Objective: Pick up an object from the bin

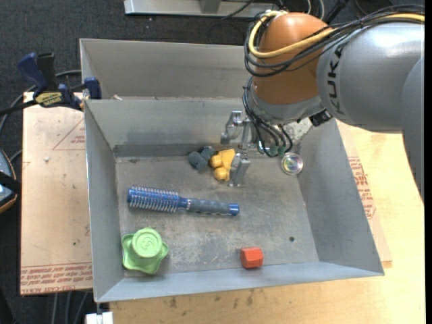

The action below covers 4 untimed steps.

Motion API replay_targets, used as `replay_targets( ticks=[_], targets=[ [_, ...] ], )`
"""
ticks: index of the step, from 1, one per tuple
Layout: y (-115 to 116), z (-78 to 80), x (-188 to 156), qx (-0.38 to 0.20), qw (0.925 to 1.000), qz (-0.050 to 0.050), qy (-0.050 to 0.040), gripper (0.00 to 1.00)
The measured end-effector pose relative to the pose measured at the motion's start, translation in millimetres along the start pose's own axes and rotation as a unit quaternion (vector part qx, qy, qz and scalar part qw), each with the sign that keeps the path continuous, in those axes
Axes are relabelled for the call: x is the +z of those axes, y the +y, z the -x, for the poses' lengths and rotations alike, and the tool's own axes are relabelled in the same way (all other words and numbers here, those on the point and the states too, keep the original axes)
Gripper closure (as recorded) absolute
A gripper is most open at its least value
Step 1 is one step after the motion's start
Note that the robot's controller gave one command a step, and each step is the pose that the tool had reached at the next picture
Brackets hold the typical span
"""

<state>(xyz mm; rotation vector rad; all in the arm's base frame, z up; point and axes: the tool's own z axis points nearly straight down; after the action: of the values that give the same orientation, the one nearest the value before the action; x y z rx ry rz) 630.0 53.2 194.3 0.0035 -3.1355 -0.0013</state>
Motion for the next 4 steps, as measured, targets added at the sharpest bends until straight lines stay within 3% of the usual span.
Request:
replay_targets(
  ticks=[1, 2, 3, 4],
  targets=[
    [64.4, -31.4, 122.0, -0.08, 0.9968, -0.001, -0.0063, 0.0],
    [102.7, -41.2, 93.6, -0.17, 0.9854, 0.0, -0.0054, 0.0],
    [138.7, -39.5, 83.9, -0.213, 0.9769, 0.0, -0.0049, 0.0],
    [139.1, -38.4, 120.7, -0.157, 0.9876, 0.001, -0.0056, 0.0]
  ],
)
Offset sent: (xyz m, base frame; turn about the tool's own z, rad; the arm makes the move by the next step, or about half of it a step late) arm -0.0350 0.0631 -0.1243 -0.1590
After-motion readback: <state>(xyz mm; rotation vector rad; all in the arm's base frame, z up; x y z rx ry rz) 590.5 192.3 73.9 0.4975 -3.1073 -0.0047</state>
